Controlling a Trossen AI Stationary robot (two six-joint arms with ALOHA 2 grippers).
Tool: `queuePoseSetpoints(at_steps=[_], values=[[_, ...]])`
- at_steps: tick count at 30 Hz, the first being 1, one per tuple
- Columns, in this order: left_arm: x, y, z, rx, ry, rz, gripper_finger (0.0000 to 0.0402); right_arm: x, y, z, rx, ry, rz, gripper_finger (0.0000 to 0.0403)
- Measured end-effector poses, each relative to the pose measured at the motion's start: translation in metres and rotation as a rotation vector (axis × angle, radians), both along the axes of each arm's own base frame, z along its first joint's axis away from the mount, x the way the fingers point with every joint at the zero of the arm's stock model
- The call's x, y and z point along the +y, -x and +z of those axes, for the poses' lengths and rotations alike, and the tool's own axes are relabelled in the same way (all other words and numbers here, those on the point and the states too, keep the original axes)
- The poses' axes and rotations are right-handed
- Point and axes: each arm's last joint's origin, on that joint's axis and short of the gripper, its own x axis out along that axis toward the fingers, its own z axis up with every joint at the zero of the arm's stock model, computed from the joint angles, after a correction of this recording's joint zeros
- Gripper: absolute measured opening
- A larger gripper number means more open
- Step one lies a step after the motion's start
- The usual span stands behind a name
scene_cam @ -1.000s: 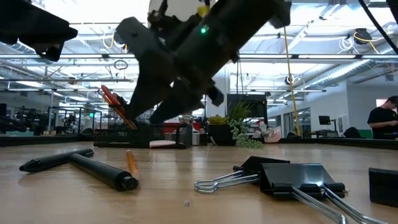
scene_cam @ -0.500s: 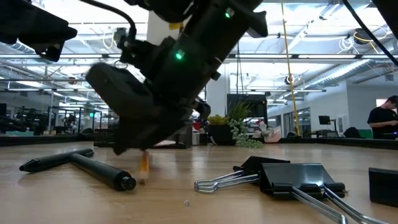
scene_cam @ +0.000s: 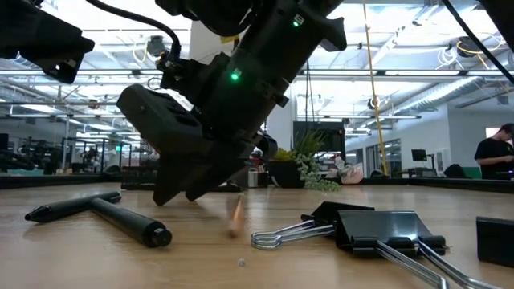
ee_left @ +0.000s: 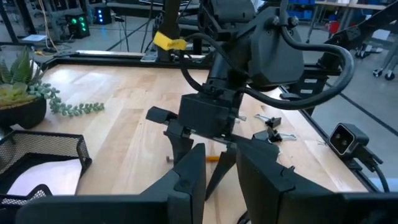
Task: Pick and place office supplies into organizer
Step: Put the orange pencil into the black desk organizer
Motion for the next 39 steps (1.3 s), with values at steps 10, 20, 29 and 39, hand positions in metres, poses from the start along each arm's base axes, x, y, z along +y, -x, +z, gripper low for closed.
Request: queuePoseSetpoints(at_steps=[10, 20, 29, 39], values=[[0.0, 0.0, -0.001, 0.013, 0.043, 0.009, 0.0093, 0.003, 0.035, 0.04, 0.119, 0.034, -0.154, 0.0203], [0.0, 0.0, -0.002, 0.027, 0.056, 0.015, 0.0093, 0.004, 0.042, 0.033, 0.177, -0.055, -0.267, 0.0203], [0.0, 0.0, -0.002, 0.028, 0.057, 0.015, 0.0093, 0.006, 0.042, 0.018, 0.225, -0.085, -0.274, 0.0203], [0.0, 0.0, -0.003, 0.03, 0.066, 0.017, 0.0093, 0.005, 0.04, 0.012, 0.229, -0.113, -0.276, 0.02]])
